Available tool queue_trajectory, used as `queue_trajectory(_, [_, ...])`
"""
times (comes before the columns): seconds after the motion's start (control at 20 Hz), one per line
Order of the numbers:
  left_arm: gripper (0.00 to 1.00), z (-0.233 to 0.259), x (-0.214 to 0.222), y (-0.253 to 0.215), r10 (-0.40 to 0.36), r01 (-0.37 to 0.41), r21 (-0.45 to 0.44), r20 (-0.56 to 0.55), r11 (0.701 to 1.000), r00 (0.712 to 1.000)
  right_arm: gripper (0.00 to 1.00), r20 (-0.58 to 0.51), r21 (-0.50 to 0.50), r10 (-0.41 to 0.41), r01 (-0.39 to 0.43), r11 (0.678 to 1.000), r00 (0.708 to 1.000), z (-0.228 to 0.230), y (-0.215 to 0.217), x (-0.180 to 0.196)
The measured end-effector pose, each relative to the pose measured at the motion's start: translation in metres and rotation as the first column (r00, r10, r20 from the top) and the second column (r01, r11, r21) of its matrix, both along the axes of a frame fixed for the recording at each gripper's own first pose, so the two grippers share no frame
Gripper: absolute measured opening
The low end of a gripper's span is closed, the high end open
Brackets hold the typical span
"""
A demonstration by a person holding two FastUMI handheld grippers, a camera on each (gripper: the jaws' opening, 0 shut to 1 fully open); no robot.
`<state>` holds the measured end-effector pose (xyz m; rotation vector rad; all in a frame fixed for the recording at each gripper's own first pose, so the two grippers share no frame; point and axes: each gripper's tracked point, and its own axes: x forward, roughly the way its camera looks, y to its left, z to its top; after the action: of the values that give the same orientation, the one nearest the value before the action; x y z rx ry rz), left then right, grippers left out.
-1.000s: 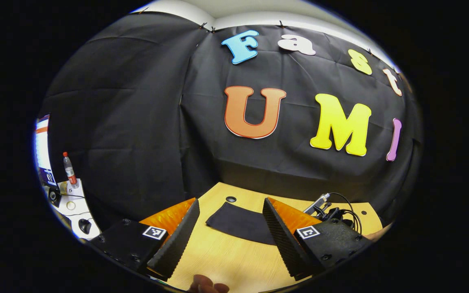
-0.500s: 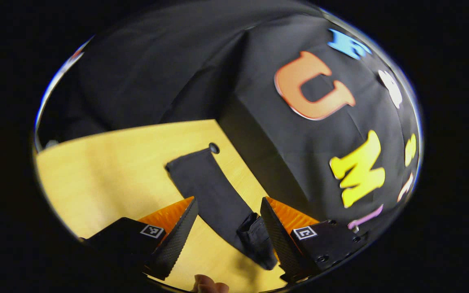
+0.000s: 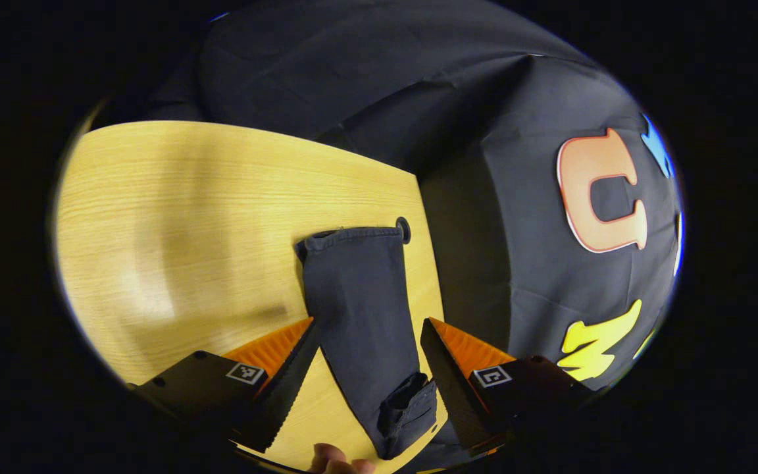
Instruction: Grasp the waist and the cuffs of the jeans and fold them to make the two legs overlap; first hold the waist and fold one-third of the jeans toward the cuffs, then hold the cuffs and fold the remaining one-third in the same direction to finish folding.
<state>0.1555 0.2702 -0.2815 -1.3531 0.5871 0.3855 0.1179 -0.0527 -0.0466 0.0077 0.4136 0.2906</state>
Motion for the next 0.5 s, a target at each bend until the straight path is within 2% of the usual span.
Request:
queue_trajectory(0.25, [0.99, -0.020, 0.015, 0.006, 0.055, -0.056, -0.048, -0.010, 0.997, 0.998, 0.95, 0.094, 0.029, -0.153, 0.151, 0.988, 0.984, 0.042, -0.064, -0.011])
queue_trajectory(0.5, [0.99, -0.040, 0.022, 0.021, 0.122, -0.124, -0.069, -0.031, 0.990, 0.992, 0.95, 0.122, 0.038, -0.284, 0.282, 0.959, 0.951, 0.064, -0.129, -0.014])
